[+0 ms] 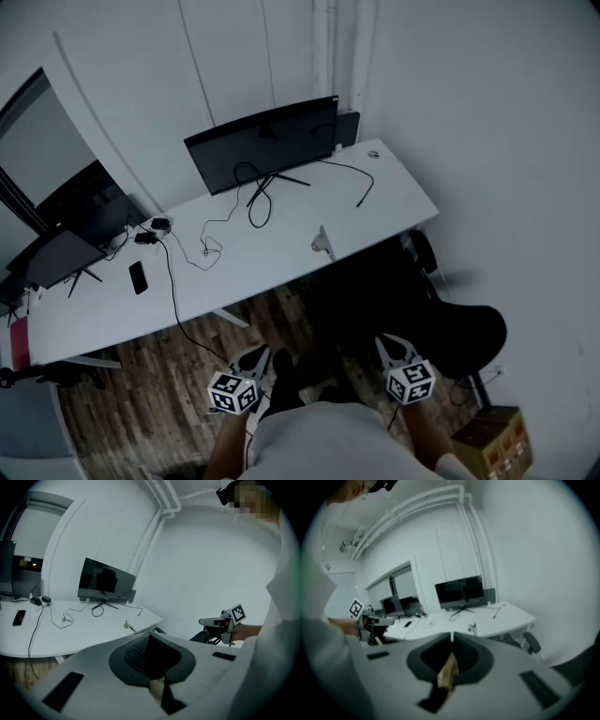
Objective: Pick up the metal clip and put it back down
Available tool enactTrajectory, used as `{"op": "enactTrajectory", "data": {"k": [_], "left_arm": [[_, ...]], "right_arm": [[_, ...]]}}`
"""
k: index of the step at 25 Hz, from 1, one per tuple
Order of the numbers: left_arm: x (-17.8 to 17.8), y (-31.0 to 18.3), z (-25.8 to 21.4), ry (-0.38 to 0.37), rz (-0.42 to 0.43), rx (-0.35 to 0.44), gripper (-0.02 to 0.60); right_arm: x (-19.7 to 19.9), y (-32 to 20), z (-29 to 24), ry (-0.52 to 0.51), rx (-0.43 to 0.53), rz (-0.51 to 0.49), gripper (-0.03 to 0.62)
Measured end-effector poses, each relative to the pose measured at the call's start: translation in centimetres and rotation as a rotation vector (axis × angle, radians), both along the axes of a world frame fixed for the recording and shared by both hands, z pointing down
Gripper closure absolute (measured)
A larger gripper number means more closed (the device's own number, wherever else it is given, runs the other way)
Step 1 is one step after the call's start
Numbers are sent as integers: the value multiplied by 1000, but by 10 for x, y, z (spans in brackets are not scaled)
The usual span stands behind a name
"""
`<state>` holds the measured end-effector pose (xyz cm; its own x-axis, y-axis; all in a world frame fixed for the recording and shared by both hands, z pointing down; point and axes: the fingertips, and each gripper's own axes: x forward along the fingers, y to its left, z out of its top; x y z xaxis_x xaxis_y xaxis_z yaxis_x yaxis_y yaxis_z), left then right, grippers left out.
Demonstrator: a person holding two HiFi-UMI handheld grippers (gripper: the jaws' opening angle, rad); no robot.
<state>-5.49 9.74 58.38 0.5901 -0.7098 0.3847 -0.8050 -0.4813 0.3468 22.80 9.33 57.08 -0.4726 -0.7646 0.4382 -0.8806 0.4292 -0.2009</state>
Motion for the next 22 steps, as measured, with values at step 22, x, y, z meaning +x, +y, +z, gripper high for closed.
{"op": "enactTrajectory", "data": {"k": [22], "left_arm": [[-73,-159,6,36,217,-22,548]], "right_arm": [[-83,-100,2,49,-33,186,559]]}}
